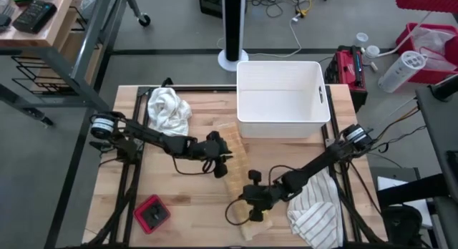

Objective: Fold towel
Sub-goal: Fold the yellow kitchen towel

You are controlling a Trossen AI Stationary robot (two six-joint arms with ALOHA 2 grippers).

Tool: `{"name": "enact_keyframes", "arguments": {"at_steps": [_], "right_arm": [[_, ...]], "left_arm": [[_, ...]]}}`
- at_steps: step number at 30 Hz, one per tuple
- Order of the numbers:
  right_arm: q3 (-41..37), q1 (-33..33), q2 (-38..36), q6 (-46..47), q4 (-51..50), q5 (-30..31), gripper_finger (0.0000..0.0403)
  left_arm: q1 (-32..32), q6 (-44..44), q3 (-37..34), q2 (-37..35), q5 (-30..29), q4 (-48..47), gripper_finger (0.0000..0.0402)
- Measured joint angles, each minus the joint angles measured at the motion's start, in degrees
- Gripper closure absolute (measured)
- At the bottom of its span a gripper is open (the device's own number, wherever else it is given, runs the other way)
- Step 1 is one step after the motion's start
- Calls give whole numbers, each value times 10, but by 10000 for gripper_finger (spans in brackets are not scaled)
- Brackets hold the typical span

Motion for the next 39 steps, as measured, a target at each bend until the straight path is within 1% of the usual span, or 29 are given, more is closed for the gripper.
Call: {"name": "enact_keyframes", "arguments": {"at_steps": [3,5,13,16,18,21,22,25,28,30,33,36,39], "right_arm": [[-2,-3,10,13,3,-5,403],[-5,-5,17,23,-3,-23,403],[-4,-5,57,65,15,-167,403],[-3,-4,73,70,53,-227,403],[-3,-4,82,64,76,-255,403],[-1,-3,81,40,80,-254,403],[-1,-4,78,30,78,-242,403],[-2,-5,62,-1,65,-187,403],[-2,-9,39,-9,39,-97,403],[-2,-17,26,-9,2,-63,403],[-2,-36,20,-5,-21,-50,403],[-3,-54,23,-4,-18,-50,403],[-3,-69,33,1,-22,-87,403]], "left_arm": [[2,-14,-29,0,0,20,326],[5,-27,-45,0,-3,31,326],[21,-67,-77,0,-11,33,326],[23,-89,-82,0,-37,33,326],[25,-101,-83,0,-54,31,326],[26,-105,-83,0,-55,32,326],[26,-105,-83,0,-55,32,326],[26,-105,-71,0,-52,32,326],[25,-87,-54,0,-29,35,326],[25,-80,-47,1,-25,34,326],[25,-74,-44,11,-25,37,326],[26,-75,-45,33,-27,36,326],[27,-99,-46,56,-37,35,326]]}}
